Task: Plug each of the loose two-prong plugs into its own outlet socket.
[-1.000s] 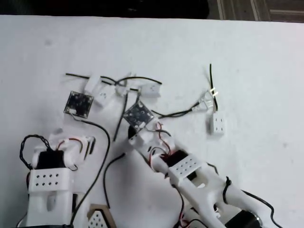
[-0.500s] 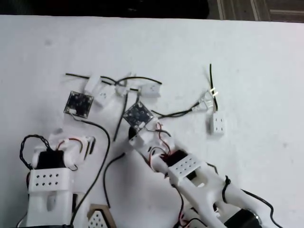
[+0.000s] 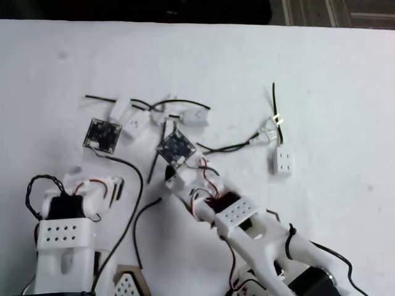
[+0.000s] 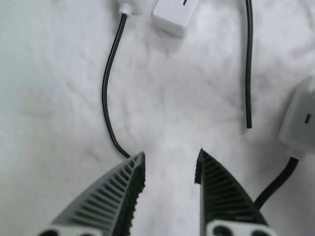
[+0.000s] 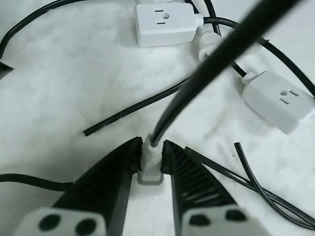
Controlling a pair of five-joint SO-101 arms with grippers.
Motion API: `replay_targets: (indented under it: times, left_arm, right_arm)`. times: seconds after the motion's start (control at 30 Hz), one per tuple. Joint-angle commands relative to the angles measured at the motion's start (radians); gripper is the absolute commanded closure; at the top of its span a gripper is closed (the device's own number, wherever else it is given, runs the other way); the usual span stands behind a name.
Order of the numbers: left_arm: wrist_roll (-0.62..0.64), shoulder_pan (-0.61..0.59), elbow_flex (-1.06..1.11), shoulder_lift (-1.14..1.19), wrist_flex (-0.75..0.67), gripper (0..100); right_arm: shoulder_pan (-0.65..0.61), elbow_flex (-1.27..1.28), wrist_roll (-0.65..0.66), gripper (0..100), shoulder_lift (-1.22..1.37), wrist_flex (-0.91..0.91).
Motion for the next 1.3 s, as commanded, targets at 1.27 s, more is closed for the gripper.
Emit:
replay_targets:
  times: [1.27]
  left_arm:
    - [-0.006, -0.005, -0.005, -0.013, -0.012, 82]
  right_arm:
    - [0.005, -0.043, 0.008, 93.9, 0.012, 0.329]
